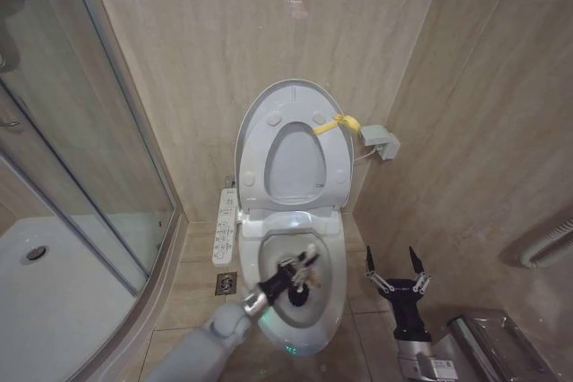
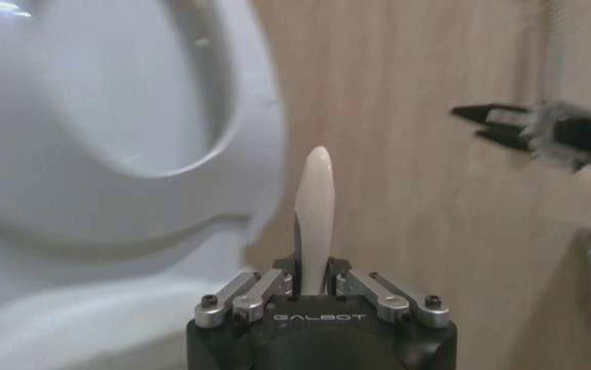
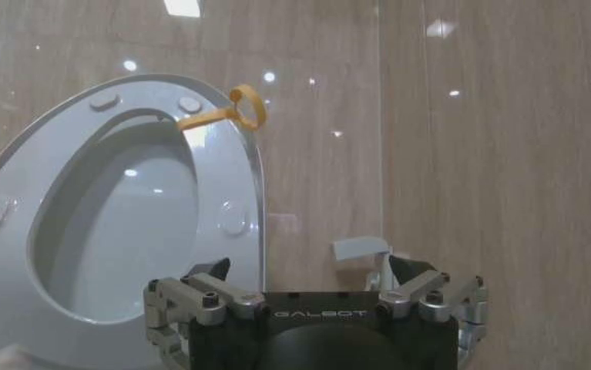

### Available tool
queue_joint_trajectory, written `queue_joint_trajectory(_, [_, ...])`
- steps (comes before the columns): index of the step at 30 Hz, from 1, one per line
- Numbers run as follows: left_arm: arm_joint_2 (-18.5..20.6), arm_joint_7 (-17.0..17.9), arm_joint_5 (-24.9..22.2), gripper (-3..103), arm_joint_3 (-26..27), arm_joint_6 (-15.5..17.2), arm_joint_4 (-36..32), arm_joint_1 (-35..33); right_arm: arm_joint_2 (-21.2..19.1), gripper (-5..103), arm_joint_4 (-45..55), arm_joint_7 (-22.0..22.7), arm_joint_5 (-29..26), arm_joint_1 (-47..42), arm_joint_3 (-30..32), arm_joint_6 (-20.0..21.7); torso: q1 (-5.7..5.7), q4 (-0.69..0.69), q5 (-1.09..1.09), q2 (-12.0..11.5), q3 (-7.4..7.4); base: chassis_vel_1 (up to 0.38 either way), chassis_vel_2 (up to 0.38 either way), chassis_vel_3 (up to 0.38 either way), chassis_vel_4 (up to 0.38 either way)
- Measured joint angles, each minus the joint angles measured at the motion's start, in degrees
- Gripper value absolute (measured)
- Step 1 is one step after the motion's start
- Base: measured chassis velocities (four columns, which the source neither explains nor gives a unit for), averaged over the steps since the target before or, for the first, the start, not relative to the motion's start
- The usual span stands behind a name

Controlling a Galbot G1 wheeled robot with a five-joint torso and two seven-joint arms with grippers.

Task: Open the toilet lid, clean the toilet bowl with a toilet brush, close the toilet lid, and flush.

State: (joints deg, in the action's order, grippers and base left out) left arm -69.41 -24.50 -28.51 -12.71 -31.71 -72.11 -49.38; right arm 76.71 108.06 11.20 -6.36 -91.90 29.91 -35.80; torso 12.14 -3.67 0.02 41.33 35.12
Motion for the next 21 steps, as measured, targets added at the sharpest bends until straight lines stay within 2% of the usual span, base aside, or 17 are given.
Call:
queue_joint_trajectory(3, [2.5, 2.5, 2.5, 18, 4.7, 0.3, -1.1, -3.9, 0.2, 100, -1.0, -0.1, 0.3, 0.9, -0.7, -0.1, 0.00, 0.01, 0.01, 0.0, 0.00, 0.000, 0.000, 0.000, 0.000])
queue_joint_trajectory(8, [3.4, 4.7, 2.6, 18, 7.9, 1.1, -0.5, -6.3, 0.6, 100, -2.2, -0.3, 0.9, 1.5, -1.3, -0.2, 0.00, -0.02, 0.00, 0.0, 0.00, 0.000, 0.000, 0.000, 0.000])
queue_joint_trajectory(14, [2.6, 4.8, -1.5, 18, 7.8, 3.4, 0.6, -5.9, 0.8, 100, -2.1, -0.3, 1.1, 1.6, -1.4, -0.2, 0.01, -0.01, 0.00, 0.0, 0.01, 0.000, 0.000, 0.000, 0.000])
queue_joint_trajectory(18, [0.3, 3.8, -5.2, 18, 4.7, 5.2, 0.7, -4.2, 0.8, 100, -1.2, -0.4, 1.1, 1.2, -1.0, -0.2, 0.01, -0.01, 0.03, 0.0, 0.00, 0.000, 0.000, 0.000, 0.000])
queue_joint_trajectory(21, [-1.6, 3.3, -6.1, 18, 2.6, 5.5, 0.8, -3.7, 0.9, 100, -0.6, -0.4, 1.0, 0.7, -0.7, -0.2, 0.00, 0.00, 0.03, 0.0, 0.00, 0.000, 0.000, 0.000, 0.000])
